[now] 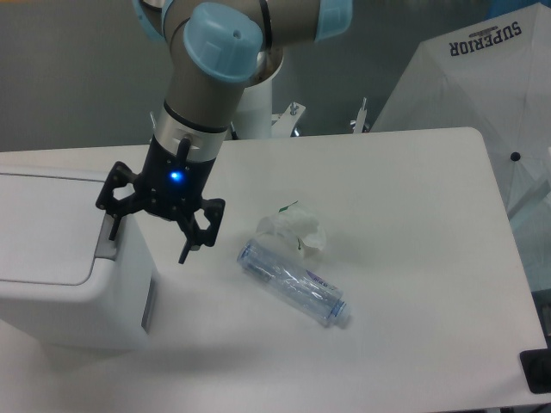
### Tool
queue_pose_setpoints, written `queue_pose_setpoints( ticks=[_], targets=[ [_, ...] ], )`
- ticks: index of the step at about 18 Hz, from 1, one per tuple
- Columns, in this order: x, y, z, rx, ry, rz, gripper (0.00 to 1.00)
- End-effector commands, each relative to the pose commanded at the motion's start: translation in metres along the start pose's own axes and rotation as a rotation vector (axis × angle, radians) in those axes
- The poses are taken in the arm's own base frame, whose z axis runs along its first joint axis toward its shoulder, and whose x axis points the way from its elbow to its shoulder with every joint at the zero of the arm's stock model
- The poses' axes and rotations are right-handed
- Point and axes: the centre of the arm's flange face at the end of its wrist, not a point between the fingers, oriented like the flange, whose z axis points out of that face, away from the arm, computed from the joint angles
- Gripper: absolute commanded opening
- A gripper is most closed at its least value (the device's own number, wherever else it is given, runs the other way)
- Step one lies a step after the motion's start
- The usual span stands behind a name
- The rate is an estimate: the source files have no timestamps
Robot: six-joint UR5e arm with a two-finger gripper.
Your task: Open the trash can
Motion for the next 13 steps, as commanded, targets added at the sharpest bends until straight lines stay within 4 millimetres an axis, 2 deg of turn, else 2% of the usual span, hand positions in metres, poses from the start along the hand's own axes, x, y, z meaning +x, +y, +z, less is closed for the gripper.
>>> queue_pose_setpoints(
  ticks=[13],
  targets=[
    [-0.0037, 0.0021, 0.0043, -0.013, -0.015, -0.002, 1.0]
  ],
)
